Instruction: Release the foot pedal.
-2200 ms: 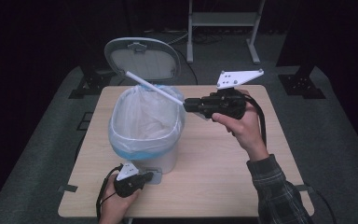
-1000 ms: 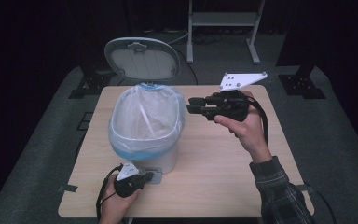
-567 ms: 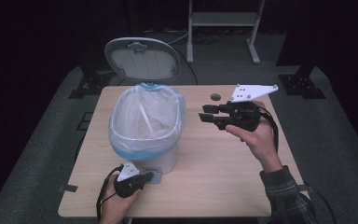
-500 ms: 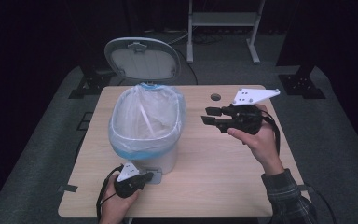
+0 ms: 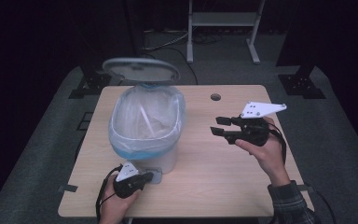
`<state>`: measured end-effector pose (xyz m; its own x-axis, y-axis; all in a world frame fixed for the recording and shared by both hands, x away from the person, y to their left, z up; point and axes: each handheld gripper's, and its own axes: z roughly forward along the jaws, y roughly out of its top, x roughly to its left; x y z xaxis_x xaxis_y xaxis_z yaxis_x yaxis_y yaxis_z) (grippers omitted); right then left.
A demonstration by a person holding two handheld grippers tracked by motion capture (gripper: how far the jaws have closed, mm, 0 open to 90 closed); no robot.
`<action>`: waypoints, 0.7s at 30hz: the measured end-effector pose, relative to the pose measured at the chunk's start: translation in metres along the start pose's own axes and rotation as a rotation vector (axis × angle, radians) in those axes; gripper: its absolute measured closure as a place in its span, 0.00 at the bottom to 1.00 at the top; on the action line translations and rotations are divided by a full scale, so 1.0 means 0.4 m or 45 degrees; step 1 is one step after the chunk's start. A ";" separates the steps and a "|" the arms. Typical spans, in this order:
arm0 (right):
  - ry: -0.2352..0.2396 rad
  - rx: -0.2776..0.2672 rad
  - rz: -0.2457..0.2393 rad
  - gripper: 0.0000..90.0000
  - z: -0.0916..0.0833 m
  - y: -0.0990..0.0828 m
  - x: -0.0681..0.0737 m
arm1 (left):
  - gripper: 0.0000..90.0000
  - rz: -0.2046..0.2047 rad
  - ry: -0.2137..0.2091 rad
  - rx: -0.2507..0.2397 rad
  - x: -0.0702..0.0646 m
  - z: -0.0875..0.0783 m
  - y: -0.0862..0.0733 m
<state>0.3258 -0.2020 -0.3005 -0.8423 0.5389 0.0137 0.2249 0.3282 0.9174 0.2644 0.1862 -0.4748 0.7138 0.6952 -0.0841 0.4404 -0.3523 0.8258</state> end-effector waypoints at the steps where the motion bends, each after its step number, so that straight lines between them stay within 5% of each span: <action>1: -0.011 0.007 0.016 0.58 -0.004 -0.015 -0.003 | 0.93 -0.004 -0.003 -0.001 -0.001 -0.004 0.002; 8: -0.048 0.026 0.059 0.54 -0.017 -0.071 -0.017 | 0.76 -0.032 -0.028 -0.041 -0.014 -0.067 0.010; 21: -0.179 0.093 0.185 0.38 -0.035 -0.201 -0.053 | 0.37 -0.031 0.079 -0.033 0.012 -0.128 -0.009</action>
<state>0.3187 -0.2508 -0.3690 -0.7230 0.6858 0.0837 0.3782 0.2916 0.8786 0.2384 0.2230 -0.4495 0.6679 0.7409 -0.0702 0.4421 -0.3191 0.8383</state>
